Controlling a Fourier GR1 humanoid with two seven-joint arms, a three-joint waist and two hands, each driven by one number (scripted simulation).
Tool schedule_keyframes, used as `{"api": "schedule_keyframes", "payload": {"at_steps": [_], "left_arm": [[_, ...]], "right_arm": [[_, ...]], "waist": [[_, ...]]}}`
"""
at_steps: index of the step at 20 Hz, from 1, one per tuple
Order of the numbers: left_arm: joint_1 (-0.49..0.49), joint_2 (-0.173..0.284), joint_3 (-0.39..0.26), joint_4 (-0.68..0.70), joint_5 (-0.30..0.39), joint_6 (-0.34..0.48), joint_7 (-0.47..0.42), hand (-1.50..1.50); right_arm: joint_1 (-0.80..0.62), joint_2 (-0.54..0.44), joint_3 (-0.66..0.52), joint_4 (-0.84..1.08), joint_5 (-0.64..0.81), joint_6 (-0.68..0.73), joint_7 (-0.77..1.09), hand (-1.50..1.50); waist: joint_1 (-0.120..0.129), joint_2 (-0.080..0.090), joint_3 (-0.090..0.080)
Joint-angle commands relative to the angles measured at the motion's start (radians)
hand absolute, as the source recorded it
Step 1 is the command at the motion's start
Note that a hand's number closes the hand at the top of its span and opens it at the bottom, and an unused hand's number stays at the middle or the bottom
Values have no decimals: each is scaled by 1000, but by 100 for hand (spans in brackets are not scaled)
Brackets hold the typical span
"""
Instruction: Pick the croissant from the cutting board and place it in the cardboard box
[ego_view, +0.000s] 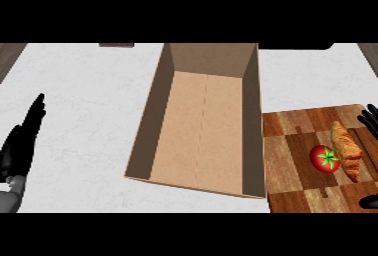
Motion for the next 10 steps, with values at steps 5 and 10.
{"api": "schedule_keyframes", "payload": {"at_steps": [5,10], "left_arm": [[-2,-3,11,61,-14,-18,-27,0],[-29,-23,-5,68,-38,-11,-23,0]], "right_arm": [[-95,-143,-31,332,208,130,-390,-150],[-142,-254,91,362,428,31,-438,-150]], "waist": [[28,-5,-1],[31,-4,-3]]}}
